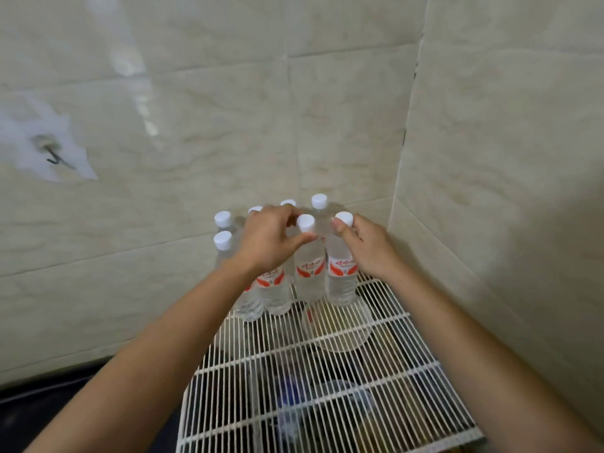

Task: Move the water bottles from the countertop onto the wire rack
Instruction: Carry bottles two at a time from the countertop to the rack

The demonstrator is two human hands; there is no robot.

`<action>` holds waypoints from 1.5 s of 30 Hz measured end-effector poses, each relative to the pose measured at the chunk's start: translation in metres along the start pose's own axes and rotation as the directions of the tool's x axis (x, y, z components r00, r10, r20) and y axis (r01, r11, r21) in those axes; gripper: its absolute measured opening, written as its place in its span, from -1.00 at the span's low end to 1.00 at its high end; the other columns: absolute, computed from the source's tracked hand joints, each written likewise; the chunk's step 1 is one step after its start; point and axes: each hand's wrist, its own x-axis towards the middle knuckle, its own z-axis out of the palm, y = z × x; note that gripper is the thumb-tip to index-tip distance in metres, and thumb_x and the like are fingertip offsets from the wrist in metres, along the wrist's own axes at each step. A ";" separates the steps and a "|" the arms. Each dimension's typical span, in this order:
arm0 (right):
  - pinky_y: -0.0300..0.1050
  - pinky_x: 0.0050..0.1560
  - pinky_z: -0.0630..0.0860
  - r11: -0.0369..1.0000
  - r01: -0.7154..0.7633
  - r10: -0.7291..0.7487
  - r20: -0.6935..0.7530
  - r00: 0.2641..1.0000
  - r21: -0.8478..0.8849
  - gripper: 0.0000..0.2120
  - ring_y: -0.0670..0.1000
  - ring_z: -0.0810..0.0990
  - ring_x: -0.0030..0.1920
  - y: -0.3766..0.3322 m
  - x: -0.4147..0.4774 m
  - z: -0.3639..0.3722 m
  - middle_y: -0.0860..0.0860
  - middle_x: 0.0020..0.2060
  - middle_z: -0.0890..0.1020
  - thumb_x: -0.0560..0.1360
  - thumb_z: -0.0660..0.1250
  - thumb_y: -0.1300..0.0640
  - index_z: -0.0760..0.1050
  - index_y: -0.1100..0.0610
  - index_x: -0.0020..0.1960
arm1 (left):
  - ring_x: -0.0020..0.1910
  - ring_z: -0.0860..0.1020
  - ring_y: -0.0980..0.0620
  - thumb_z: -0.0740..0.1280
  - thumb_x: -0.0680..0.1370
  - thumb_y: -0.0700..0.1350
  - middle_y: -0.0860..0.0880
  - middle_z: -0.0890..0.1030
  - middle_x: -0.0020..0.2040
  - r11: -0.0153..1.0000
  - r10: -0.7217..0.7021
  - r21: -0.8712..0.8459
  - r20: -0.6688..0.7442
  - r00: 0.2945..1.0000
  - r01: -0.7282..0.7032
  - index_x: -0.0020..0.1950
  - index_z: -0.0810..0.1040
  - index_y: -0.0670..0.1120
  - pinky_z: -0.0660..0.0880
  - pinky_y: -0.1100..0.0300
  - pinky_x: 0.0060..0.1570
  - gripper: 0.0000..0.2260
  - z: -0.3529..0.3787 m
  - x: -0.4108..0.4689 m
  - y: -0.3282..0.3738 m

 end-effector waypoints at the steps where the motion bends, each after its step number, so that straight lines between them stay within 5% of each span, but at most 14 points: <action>1: -0.05 -0.07 0.49 1.000 0.017 -0.017 0.024 1.000 -0.021 -0.57 0.05 0.63 0.03 -0.003 0.005 0.003 -0.03 0.00 0.68 0.63 0.10 -0.32 0.55 -0.02 0.10 | 0.00 0.61 -0.06 0.46 0.47 0.20 -0.02 0.69 -0.02 0.999 0.006 0.052 0.015 1.000 -0.007 0.11 0.62 -0.07 0.52 -0.02 0.04 -0.60 0.001 0.003 -0.003; 7: 0.06 0.06 0.54 0.987 0.096 -0.091 0.050 0.995 -0.127 -0.52 0.09 0.60 0.07 -0.008 0.023 0.013 0.07 0.10 0.63 0.64 0.09 -0.27 0.51 0.08 0.21 | -0.08 0.65 -0.04 0.45 0.47 0.21 -0.03 0.71 -0.05 0.994 -0.041 0.096 -0.039 0.998 0.045 0.13 0.63 -0.08 0.58 0.04 -0.09 -0.58 0.007 0.005 -0.025; 13: -0.13 0.06 0.37 0.982 0.164 -0.163 0.012 0.987 -0.099 -0.60 -0.02 0.47 0.10 -0.010 0.029 0.019 0.09 0.27 0.47 0.67 0.18 -0.10 0.41 0.14 0.38 | -0.04 0.63 -0.01 0.46 0.47 0.19 -0.03 0.70 0.01 0.994 -0.051 0.095 0.015 0.999 0.050 0.17 0.61 -0.07 0.55 0.11 -0.08 -0.57 0.007 0.011 -0.030; 19: -0.15 0.11 0.34 0.979 0.184 -0.186 -0.018 0.982 -0.088 -0.54 0.09 0.49 0.25 0.006 0.025 0.026 0.12 0.30 0.46 0.65 0.20 -0.13 0.35 0.09 0.45 | -0.05 0.63 -0.02 0.46 0.48 0.17 -0.04 0.70 0.00 0.992 0.006 0.126 -0.002 1.000 -0.006 0.16 0.62 -0.08 0.46 0.17 -0.13 -0.60 0.011 0.010 -0.032; 21: -0.10 0.22 0.36 0.980 0.184 -0.185 -0.002 0.983 -0.073 -0.44 0.11 0.44 0.37 0.012 0.019 0.027 0.12 0.39 0.41 0.62 0.18 -0.23 0.25 0.02 0.53 | 0.02 0.62 -0.08 0.41 0.50 0.20 -0.06 0.69 0.04 0.984 0.045 0.169 0.015 0.999 -0.047 0.18 0.60 -0.10 0.46 0.12 -0.06 -0.57 0.013 0.007 -0.030; 24: 0.00 0.50 0.17 0.984 0.177 -0.179 -0.077 0.981 -0.031 -0.23 0.12 0.17 0.58 0.010 0.007 0.029 0.15 0.58 0.18 0.59 0.15 -0.31 0.00 0.01 0.65 | 0.33 0.48 -0.13 0.26 0.53 0.32 -0.12 0.58 0.31 0.977 0.063 0.202 0.013 0.998 -0.065 0.40 0.48 -0.12 0.41 -0.07 0.31 -0.37 0.005 -0.004 -0.030; 28: 0.27 0.54 0.17 0.927 0.348 -0.374 -0.438 0.817 -0.142 -0.32 0.26 0.13 0.59 -0.023 -0.008 0.035 0.27 0.57 0.20 0.65 0.15 -0.19 0.16 0.21 0.60 | 0.45 0.39 -0.13 0.20 0.64 0.18 -0.14 0.46 0.45 0.980 0.042 0.197 -0.342 0.939 0.028 0.47 0.41 -0.16 0.29 -0.05 0.43 -0.46 -0.029 -0.047 -0.042; 30: 0.32 0.51 0.16 0.873 0.442 -0.482 -0.498 0.721 -0.205 -0.40 0.32 0.18 0.56 -0.042 -0.014 0.050 0.31 0.52 0.27 0.65 0.19 -0.11 0.27 0.25 0.54 | 0.45 0.39 -0.20 0.19 0.66 0.11 -0.20 0.43 0.47 0.960 0.004 0.253 -0.449 0.894 0.123 0.48 0.40 -0.17 0.31 -0.11 0.41 -0.51 -0.041 -0.084 -0.060; 33: 0.36 0.51 0.14 0.777 0.582 -0.622 -0.433 0.652 -0.241 -0.46 0.34 0.21 0.54 -0.067 -0.023 0.094 0.32 0.50 0.30 0.64 0.24 -0.05 0.29 0.22 0.52 | 0.50 0.32 -0.29 0.11 0.68 0.14 -0.26 0.33 0.53 0.863 -0.149 0.381 -0.437 0.887 0.333 0.51 0.35 -0.18 0.31 -0.23 0.39 -0.47 -0.051 -0.152 -0.097; 37: 0.31 0.56 0.04 0.730 0.670 -0.680 -0.244 0.692 -0.134 -0.45 0.32 0.18 0.56 -0.105 -0.047 0.174 0.26 0.53 0.30 0.61 0.28 -0.04 0.29 0.16 0.52 | 0.55 0.23 -0.29 0.09 0.65 0.18 -0.28 0.26 0.56 0.671 -0.379 0.478 -0.437 0.816 0.568 0.53 0.32 -0.16 0.28 -0.31 0.40 -0.43 -0.080 -0.246 -0.137; 45: 0.36 0.54 -0.02 0.617 0.786 -0.784 0.112 0.611 0.034 -0.60 0.26 0.26 0.53 -0.238 -0.142 0.321 0.17 0.43 0.46 0.60 0.23 -0.07 0.54 0.12 0.33 | 0.55 0.22 -0.27 0.13 0.64 0.17 -0.27 0.29 0.55 0.422 -0.481 0.439 -0.633 0.607 0.793 0.51 0.36 -0.17 0.25 -0.27 0.43 -0.43 -0.194 -0.418 -0.187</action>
